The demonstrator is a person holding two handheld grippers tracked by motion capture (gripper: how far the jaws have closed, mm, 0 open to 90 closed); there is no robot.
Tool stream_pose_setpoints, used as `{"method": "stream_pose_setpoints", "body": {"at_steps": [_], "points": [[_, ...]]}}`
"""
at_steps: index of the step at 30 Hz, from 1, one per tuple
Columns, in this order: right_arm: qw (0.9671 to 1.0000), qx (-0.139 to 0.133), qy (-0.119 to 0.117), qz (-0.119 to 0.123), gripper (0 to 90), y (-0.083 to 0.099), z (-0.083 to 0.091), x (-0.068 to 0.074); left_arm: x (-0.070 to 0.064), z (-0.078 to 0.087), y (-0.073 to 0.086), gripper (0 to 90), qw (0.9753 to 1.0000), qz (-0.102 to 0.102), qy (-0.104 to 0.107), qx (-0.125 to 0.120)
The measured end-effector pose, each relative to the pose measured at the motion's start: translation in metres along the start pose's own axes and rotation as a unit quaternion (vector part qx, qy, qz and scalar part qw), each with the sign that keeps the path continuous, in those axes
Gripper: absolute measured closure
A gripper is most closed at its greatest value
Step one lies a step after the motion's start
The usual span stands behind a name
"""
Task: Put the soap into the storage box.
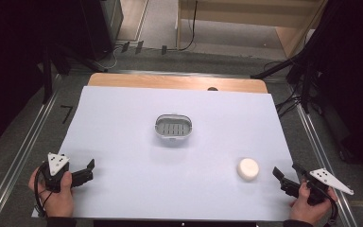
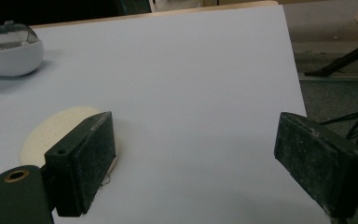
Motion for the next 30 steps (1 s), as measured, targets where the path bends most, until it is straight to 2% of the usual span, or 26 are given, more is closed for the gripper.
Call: {"method": "stream_pose_setpoints", "body": {"at_steps": [2,4,6,7,11,12,14,15,17,18,19,20,23,24,25,26,27,28,29,30], "points": [[1.0,0.004,0.006,0.004,12.8,0.0,-0.001,0.001,0.0,0.0,0.0,0.1,1.0,-0.001,0.0,-0.001],[0.9993,0.027,0.013,0.02,9.2,0.001,-0.005,0.007,0.0,0.0,0.0,0.1,1.0,0.0,0.001,-0.003],[0.999,0.033,0.014,0.027,9.4,0.001,-0.006,0.008,0.0,0.0,0.0,0.1,1.0,0.001,0.001,-0.004],[0.9983,0.044,0.02,0.033,10.8,0.001,-0.008,0.01,0.0,0.0,0.0,0.1,1.0,0.0,0.0,-0.005],[0.9978,0.059,0.011,0.029,10.4,0.0,-0.009,0.009,-0.001,0.002,0.0,0.2,1.0,-0.002,-0.001,-0.007],[0.9971,0.073,-0.002,0.021,10.0,-0.002,-0.01,0.008,-0.001,0.002,0.001,0.2,0.9999,-0.002,-0.002,-0.012],[0.9965,0.081,-0.003,0.023,10.0,-0.003,-0.01,0.007,-0.001,0.002,0.001,0.2,0.9999,-0.003,-0.002,-0.011],[0.9937,0.106,0.005,0.038,10.0,-0.006,-0.011,0.006,-0.001,0.002,0.001,0.2,0.9999,-0.003,-0.003,-0.012],[0.9906,0.128,0.004,0.047,7.7,-0.009,-0.011,0.005,-0.001,0.003,0.001,0.2,0.9998,-0.004,-0.008,-0.015],[0.9877,0.145,0.007,0.058,7.7,-0.011,-0.012,0.005,-0.001,0.003,0.001,0.2,0.9999,-0.003,-0.007,-0.014],[0.9877,0.145,0.007,0.058,7.7,-0.011,-0.012,0.005,-0.001,0.003,0.001,0.2,0.9999,-0.003,-0.007,-0.014],[0.9808,0.176,0.01,0.083,8.0,-0.015,-0.012,0.007,-0.001,0.003,0.001,0.2,0.9999,-0.003,-0.006,-0.014],[0.9703,0.217,0.002,0.107,8.7,-0.017,-0.015,0.012,-0.002,0.003,0.001,0.2,0.9999,-0.008,-0.007,-0.014],[0.9703,0.217,0.002,0.107,8.7,-0.017,-0.015,0.012,-0.002,0.003,0.001,0.2,0.9999,-0.008,-0.007,-0.014],[0.9624,0.241,0.007,0.125,8.8,-0.019,-0.018,0.016,-0.002,0.003,0.001,0.2,0.9998,-0.009,-0.007,-0.014],[0.9598,0.248,0.006,0.132,8.7,-0.02,-0.019,0.017,-0.002,0.003,0.001,0.2,0.9998,-0.009,-0.006,-0.014],[0.9598,0.248,0.006,0.132,8.7,-0.02,-0.019,0.017,-0.002,0.003,0.001,0.2,0.9998,-0.008,-0.006,-0.015],[0.9567,0.258,0.005,0.135,8.7,-0.022,-0.02,0.019,-0.002,0.003,0.001,0.2,0.9998,-0.008,-0.006,-0.015],[0.951,0.274,0.004,0.144,8.7,-0.027,-0.023,0.022,-0.002,0.003,0.001,0.2,0.9998,-0.009,-0.006,-0.014],[0.9468,0.282,0.003,0.156,8.7,-0.03,-0.024,0.023,-0.002,0.003,0.001,0.2,0.9998,-0.009,-0.006,-0.014]]}}
Point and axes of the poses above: each handheld gripper's, and its own axes: z roughly backward along the jaws, y roughly out of its underside, x roughly to its left, the point moved 1 cm from there along -z, roughly forward along the jaws, and after that the axes turned 11 degrees about -z, right-handed, at the moved point
